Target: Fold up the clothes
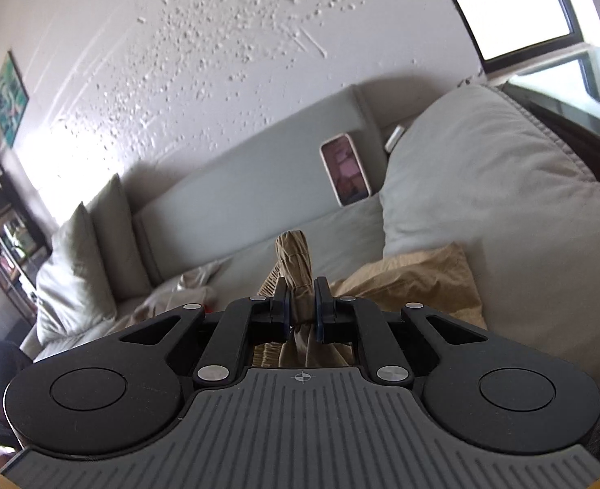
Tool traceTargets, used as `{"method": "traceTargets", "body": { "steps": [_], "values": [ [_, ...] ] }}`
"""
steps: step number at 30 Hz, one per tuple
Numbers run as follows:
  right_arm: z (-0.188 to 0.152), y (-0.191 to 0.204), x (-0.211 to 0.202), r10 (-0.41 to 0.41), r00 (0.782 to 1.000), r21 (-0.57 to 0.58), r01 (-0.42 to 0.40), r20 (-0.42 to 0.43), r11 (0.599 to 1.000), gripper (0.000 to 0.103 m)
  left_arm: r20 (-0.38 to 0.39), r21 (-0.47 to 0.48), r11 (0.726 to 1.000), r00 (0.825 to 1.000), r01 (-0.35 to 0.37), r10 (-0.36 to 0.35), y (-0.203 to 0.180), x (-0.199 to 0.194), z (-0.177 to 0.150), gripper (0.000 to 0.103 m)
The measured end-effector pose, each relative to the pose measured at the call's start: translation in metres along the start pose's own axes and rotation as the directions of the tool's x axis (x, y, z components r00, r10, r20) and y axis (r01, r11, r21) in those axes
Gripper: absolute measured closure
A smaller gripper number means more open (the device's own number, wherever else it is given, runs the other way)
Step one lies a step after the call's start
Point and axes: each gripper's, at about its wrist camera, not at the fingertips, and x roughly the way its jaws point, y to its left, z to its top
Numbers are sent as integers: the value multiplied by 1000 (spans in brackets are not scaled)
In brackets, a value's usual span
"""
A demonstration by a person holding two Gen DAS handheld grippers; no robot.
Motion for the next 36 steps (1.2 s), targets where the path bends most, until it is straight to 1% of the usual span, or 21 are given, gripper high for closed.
{"method": "traceTargets", "body": {
  "steps": [5,13,15,16,17,19,22,23,24,25,26,27,28,29,30,32,34,36],
  "values": [
    [0,-6,-10,-2,1000,36,1,31,999,91,22,-6,999,999,50,-50,-1,19,4,12],
    [9,-19,-35,-68,993,66,62,92,996,91,57,-13,991,990,130,-129,-2,48,10,14],
    [11,-25,-37,-81,993,97,72,90,993,91,66,-14,989,987,150,-149,-2,56,12,19],
    [12,-28,-38,-87,992,110,77,89,991,91,63,-9,986,984,168,-167,-4,58,15,30],
    [12,-30,-39,-93,992,118,83,87,990,91,59,-4,982,981,187,-186,-6,61,20,57],
    [15,-30,-41,-110,990,120,99,85,988,91,40,1,977,977,211,-211,-8,62,31,94],
    [24,-23,-44,-135,986,88,127,93,988,91,136,46,984,975,172,-177,-10,34,52,94],
    [29,-19,-47,-137,985,74,130,103,989,91,193,74,987,969,144,-156,-11,17,61,94],
    [36,-13,-51,-130,984,51,124,123,991,92,264,106,987,954,119,-143,-12,-6,70,94],
    [44,-5,-56,-118,982,26,116,147,993,92,336,135,986,932,93,-134,-13,-29,79,94],
    [51,7,-62,-97,979,-15,102,179,995,92,404,176,982,904,69,-136,-17,-56,85,94],
    [58,21,-69,-71,975,-62,86,213,994,92,470,216,975,871,42,-142,-20,-83,92,94],
    [65,34,-76,-44,969,-109,73,245,991,92,534,257,967,835,-7,-136,-27,-109,94,94],
    [71,52,-82,-24,958,-153,71,287,986,92,594,292,954,794,-62,-131,-33,-134,95,94],
    [77,70,-89,-5,944,-196,74,331,978,92,651,323,939,748,-119,-130,-40,-160,96,94],
    [89,106,-103,39,909,-279,86,414,956,92,738,340,918,663,-206,-125,-50,-206,97,94],
    [98,139,-124,109,859,-337,77,500,938,92,810,340,897,573,-284,-125,-57,-250,99,94],
    [103,166,-147,180,809,-394,69,560,916,92,844,351,870,519,-346,-134,-61,-288,96,94]
  ]
}}
